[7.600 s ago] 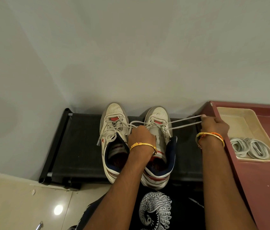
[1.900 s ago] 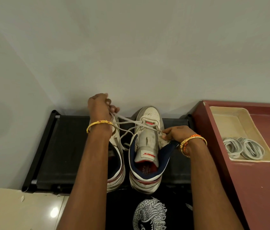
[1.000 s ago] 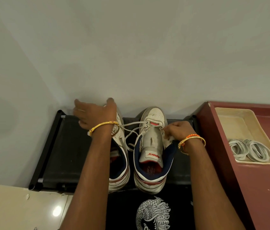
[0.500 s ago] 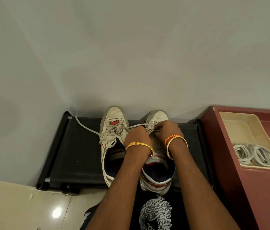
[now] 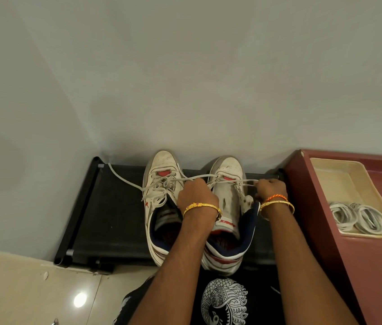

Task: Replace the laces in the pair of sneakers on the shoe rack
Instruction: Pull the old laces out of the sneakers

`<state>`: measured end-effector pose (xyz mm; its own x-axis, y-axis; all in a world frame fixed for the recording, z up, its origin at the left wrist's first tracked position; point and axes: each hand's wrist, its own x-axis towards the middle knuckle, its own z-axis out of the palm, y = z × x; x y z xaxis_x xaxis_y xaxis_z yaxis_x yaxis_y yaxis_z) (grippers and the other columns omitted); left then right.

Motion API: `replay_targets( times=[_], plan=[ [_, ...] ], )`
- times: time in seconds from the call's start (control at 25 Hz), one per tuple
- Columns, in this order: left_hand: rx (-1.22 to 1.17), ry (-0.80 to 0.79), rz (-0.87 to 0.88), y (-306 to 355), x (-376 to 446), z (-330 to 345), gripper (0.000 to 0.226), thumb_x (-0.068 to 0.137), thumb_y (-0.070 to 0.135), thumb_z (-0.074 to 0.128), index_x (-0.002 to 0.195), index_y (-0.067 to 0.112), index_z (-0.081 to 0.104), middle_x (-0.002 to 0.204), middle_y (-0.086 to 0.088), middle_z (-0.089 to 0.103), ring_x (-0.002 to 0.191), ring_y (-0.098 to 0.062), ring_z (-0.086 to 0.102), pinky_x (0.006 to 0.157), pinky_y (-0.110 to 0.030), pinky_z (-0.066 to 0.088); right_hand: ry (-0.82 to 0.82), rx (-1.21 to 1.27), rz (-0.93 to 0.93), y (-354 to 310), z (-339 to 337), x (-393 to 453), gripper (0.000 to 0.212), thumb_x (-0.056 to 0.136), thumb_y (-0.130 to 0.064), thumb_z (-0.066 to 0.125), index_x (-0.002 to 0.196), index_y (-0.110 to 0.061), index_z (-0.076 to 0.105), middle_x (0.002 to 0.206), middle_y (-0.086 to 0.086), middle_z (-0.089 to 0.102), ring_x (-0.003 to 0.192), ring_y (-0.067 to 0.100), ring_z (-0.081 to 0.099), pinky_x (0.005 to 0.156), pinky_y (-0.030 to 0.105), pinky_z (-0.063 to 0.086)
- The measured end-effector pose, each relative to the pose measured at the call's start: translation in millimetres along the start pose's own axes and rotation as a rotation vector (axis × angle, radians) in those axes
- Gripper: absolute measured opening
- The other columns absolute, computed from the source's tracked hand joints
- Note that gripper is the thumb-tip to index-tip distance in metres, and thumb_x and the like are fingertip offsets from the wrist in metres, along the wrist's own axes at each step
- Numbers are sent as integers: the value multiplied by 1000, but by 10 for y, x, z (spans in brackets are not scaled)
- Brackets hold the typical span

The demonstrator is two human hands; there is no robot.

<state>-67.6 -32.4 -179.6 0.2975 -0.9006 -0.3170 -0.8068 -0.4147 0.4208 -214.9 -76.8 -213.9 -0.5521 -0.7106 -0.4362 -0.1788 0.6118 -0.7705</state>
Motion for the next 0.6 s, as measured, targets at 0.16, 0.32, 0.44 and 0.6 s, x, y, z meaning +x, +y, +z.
replay_targets(
  times=[0.16,0.32,0.44,0.6],
  plan=[
    [-3,5,9,-6,-14,4,26,90,23,58,111,10,63,114,-11,62,105,-29,60,82,-34,48,-236,-87,-318,-134,47,-74,26,85,-1,48,93,-16,67,101,9,65,82,20,58,69,32,51],
    [-11,31,40,-18,-50,-14,26,90,23,55,110,8,63,113,-12,62,105,-29,59,82,-34,47,-310,-728,-592,-270,176,-253,19,83,-35,66,100,-31,70,113,0,64,117,27,46,102,41,36],
    [-14,44,71,-29,-86,-29,27,90,22,55,110,7,64,112,-12,62,104,-27,59,83,-32,46,-321,-984,-596,-311,354,-411,29,87,-35,61,115,-26,65,125,7,57,126,33,36,105,43,26],
    [-26,38,51,-29,-90,-31,26,90,22,56,110,6,63,113,-12,62,104,-28,59,82,-32,47,-165,-910,-603,-305,342,-442,25,89,-31,59,111,-22,68,128,10,47,124,33,35,106,46,25]
  ],
)
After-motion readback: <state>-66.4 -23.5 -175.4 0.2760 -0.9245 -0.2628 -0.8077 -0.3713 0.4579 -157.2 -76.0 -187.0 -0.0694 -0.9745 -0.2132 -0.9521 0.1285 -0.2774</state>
